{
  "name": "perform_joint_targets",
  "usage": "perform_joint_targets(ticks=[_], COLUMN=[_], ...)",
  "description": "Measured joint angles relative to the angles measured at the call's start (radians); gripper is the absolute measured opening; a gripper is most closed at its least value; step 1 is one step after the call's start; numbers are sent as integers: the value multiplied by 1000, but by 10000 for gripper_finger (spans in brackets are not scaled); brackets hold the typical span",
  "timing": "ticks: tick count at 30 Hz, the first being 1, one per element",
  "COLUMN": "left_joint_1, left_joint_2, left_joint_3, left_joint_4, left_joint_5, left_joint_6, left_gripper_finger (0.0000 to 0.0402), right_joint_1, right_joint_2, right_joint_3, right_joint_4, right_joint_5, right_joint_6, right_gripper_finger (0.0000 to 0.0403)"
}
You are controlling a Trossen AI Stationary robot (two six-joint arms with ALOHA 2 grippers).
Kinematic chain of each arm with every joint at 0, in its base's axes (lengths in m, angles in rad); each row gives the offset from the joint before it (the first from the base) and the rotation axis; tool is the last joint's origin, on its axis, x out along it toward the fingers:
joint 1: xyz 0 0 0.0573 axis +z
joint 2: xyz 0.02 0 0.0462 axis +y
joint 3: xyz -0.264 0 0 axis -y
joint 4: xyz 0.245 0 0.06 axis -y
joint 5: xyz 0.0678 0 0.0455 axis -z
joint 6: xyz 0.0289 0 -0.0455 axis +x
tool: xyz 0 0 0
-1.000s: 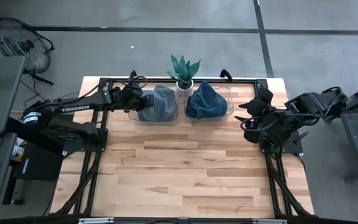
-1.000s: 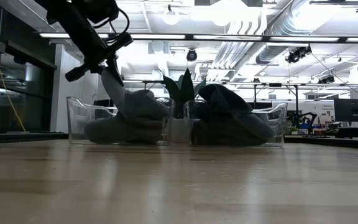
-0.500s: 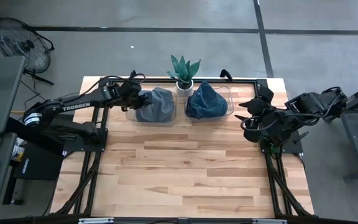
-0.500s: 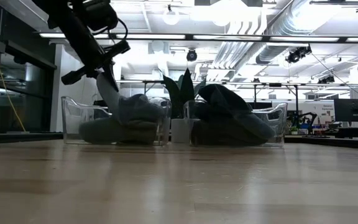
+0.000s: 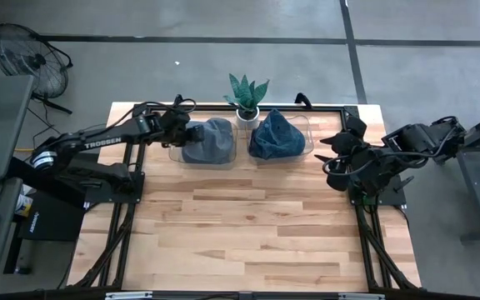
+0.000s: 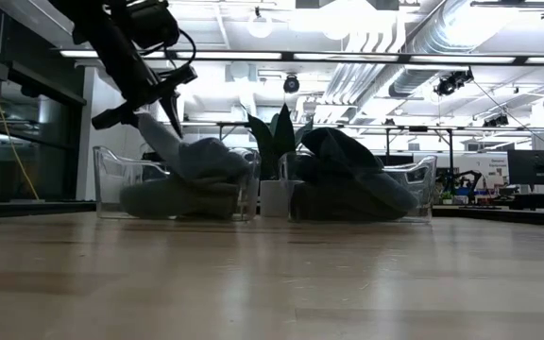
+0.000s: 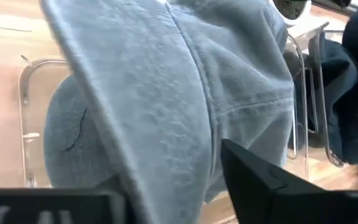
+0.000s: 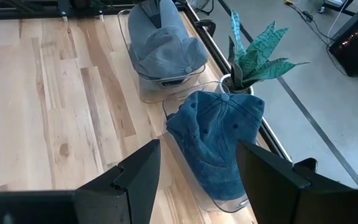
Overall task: Pick & Place hat
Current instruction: Put the gray cap into the left transparent bin
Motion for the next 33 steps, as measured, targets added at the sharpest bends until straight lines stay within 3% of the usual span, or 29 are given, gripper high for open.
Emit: perform_joint_targets(ticks=[7,17,22,28,33], left_joint_1=[0,0,0,0,0], left_joint_2=[-47,-199,-252,-256,-256], left_joint_3=[0,0,0,0,1], left_joint_4=[-49,-138,-104,-82,-160], left_joint_5=[-2,-107,-102,-56,-88], left_joint_6=[8,26,53,86,83], left_gripper_finger=[209,216,164,22,17], right_joint_1=[0,0,0,0,0], right_joint_2=[0,7,35,79,86], right_joint_3=[0,0,0,0,0], right_joint_4=[0,0,1,1,0], right_joint_5=[-16,-6,9,13,8], right_joint_6=[6,8,5,-3,7], right_gripper_finger=[204,204,204,204,204])
